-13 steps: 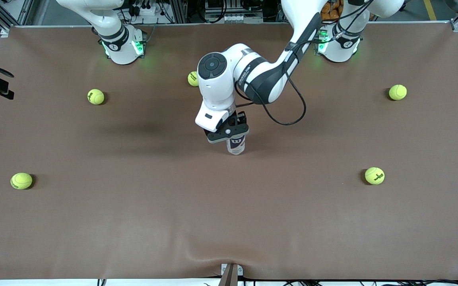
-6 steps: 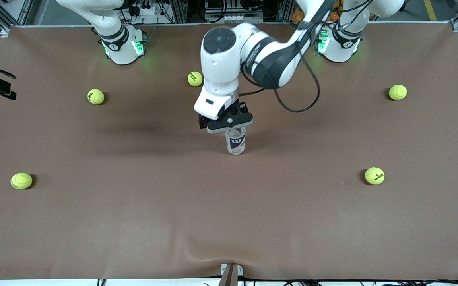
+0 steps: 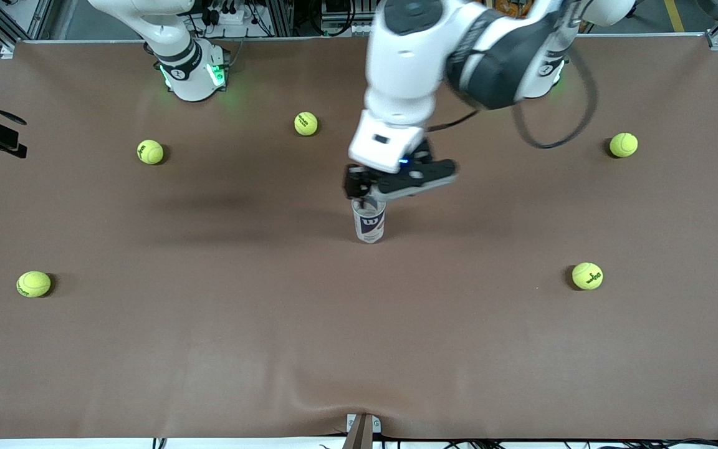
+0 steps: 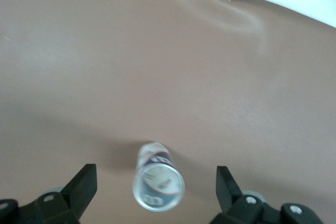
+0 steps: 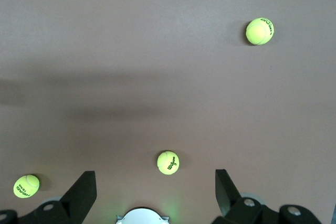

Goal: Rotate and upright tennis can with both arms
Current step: 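Open the left gripper and raise it off the can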

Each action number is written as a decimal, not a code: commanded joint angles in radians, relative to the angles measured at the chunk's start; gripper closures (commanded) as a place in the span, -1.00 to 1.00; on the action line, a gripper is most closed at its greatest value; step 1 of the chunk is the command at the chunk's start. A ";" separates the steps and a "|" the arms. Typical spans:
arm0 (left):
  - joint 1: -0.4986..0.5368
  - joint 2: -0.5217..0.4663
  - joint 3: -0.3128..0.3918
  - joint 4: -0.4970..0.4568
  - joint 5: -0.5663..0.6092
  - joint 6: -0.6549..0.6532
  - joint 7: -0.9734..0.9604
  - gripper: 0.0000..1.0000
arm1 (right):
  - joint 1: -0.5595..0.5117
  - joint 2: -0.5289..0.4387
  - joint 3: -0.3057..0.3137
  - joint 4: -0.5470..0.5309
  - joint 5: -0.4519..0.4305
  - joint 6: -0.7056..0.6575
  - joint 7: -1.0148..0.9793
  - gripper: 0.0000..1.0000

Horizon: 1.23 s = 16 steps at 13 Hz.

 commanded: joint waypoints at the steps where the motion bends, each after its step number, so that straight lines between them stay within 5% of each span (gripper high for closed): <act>1: 0.045 -0.080 -0.011 -0.023 0.012 -0.071 0.028 -1.00 | -0.016 0.001 0.011 -0.003 -0.001 0.007 -0.014 -1.00; 3: 0.062 -0.118 -0.003 -0.023 0.027 -0.115 0.069 -1.00 | -0.016 0.003 0.011 -0.003 0.001 0.005 -0.014 -1.00; 11: 0.395 -0.184 0.005 -0.038 0.015 -0.246 0.744 -1.00 | -0.012 0.003 0.011 -0.004 0.001 0.005 -0.014 -1.00; 16: 0.472 -0.204 0.002 -0.053 0.011 -0.297 0.837 -1.00 | -0.013 0.004 0.011 -0.004 0.001 0.005 -0.014 -1.00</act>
